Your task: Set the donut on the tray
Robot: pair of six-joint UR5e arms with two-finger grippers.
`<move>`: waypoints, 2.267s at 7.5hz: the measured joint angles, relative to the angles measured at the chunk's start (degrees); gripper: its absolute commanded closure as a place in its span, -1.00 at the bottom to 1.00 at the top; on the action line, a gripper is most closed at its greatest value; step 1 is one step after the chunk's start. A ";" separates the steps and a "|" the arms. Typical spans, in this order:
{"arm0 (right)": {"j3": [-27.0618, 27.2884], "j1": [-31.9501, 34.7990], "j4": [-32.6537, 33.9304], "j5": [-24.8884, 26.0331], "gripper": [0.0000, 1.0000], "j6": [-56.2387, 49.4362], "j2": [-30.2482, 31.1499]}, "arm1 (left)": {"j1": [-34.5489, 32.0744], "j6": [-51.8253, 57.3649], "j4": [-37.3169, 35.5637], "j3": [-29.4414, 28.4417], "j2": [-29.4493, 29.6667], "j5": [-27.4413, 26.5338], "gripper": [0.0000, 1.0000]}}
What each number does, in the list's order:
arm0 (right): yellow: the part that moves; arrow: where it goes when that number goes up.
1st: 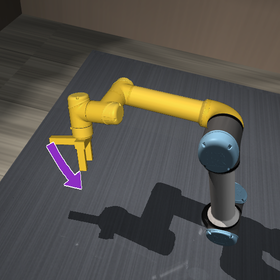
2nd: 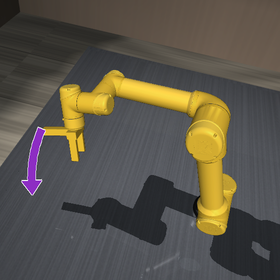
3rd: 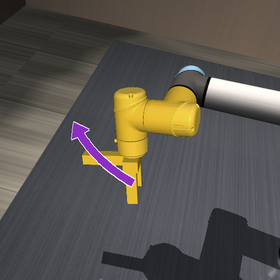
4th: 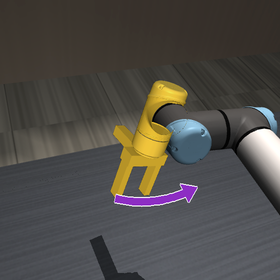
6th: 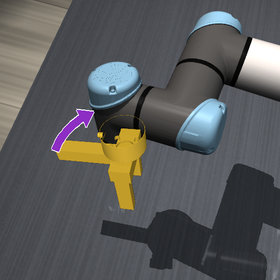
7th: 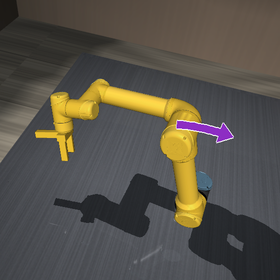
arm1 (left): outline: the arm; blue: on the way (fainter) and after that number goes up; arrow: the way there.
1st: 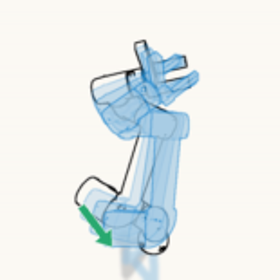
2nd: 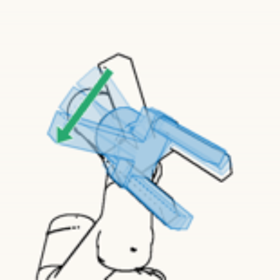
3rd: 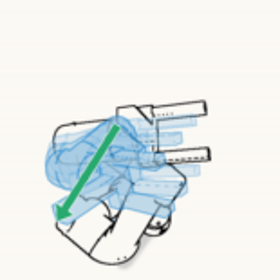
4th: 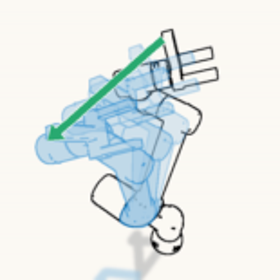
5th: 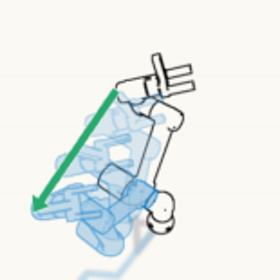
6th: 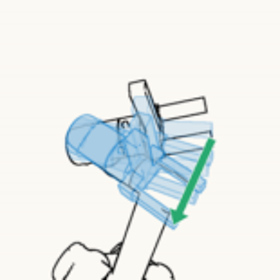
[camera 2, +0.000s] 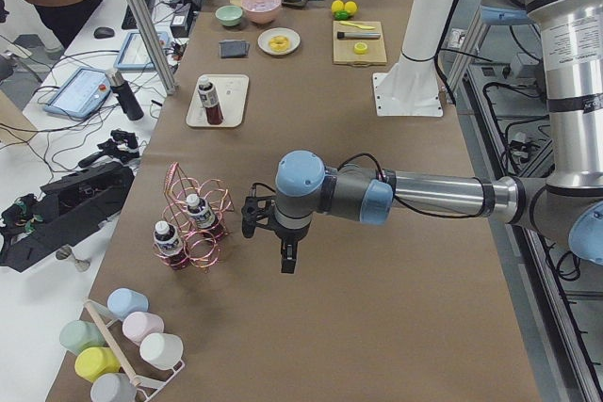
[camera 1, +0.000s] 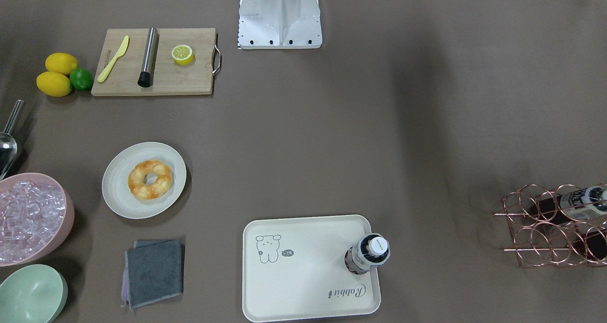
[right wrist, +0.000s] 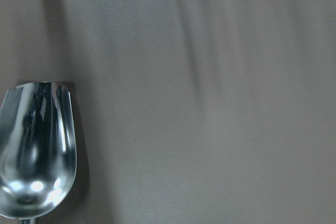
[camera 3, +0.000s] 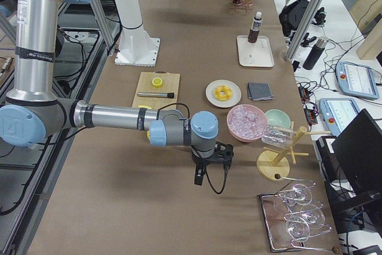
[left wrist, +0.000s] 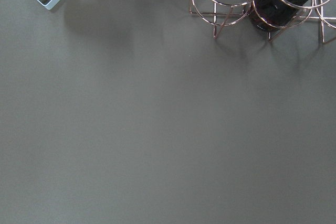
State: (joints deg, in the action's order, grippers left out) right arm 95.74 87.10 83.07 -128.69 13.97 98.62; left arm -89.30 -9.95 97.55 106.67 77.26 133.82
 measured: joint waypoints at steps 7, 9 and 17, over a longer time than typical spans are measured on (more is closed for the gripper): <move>0.10 -0.08 -0.61 -0.46 -1.00 -0.13 0.63 | 0.29 -0.33 -0.07 -0.33 0.29 -3.67 -0.96; 0.10 -0.08 -0.67 -0.56 -1.00 -0.13 0.62 | 0.34 -0.40 -0.05 -0.66 0.49 -3.54 -0.96; 0.15 -0.08 -0.80 -1.91 -1.00 -0.26 0.61 | 0.31 -0.33 -0.03 -0.70 0.07 -3.70 -0.96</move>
State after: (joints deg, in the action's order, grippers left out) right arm 95.89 87.01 82.27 -130.60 13.72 99.23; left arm -88.99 -10.29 97.51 105.97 77.33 130.12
